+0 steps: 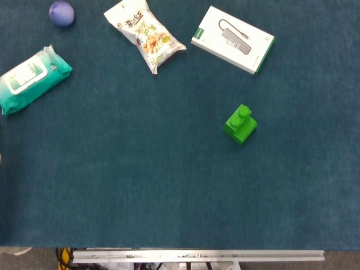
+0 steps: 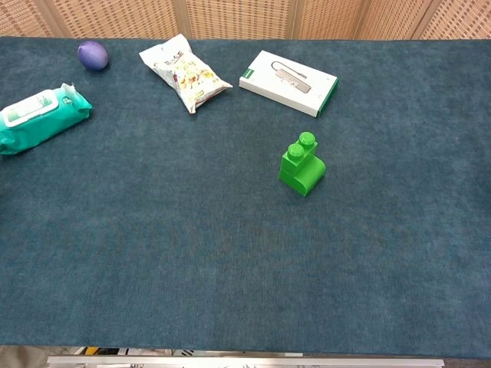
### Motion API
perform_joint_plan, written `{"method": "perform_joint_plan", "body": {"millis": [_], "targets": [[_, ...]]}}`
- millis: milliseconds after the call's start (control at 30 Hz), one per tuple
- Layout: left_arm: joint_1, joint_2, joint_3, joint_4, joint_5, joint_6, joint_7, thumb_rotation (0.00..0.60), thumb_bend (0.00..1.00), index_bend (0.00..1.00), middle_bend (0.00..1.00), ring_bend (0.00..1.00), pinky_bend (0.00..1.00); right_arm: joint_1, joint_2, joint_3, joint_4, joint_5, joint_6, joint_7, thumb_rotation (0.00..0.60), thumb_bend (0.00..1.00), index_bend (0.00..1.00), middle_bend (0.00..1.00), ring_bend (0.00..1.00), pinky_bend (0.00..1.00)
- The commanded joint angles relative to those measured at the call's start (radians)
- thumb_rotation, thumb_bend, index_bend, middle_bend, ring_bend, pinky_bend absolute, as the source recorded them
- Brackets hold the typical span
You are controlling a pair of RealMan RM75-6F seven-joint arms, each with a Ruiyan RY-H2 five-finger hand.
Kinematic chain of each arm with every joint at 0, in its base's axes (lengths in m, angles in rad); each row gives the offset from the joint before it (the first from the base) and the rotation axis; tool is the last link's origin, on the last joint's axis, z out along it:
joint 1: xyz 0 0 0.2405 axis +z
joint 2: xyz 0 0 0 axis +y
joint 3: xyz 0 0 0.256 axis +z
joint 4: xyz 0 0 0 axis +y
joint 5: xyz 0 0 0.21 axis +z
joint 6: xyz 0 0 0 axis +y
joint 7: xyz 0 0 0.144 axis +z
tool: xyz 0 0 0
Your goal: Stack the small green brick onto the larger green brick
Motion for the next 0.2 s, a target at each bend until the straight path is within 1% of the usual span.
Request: {"method": "perform_joint_plan", "body": {"millis": [33,200], "targets": [[0.002,-0.004,0.004,-0.004,0.006,0.005,0.010,0.600,0.23,0.09,0.21,0.21,0.20,-0.060,0.021,-0.012,0.011,-0.027,0.027,0.033,0.600,0.16,0.43,0.42,0.26,0.36],[0.003,-0.007,0.008,-0.012,0.014,0.010,0.027,0.600,0.23,0.08,0.21,0.21,0.20,-0.095,0.028,0.007,0.026,-0.051,0.007,0.061,0.600,0.16,0.44,0.42,0.26,0.36]]}}
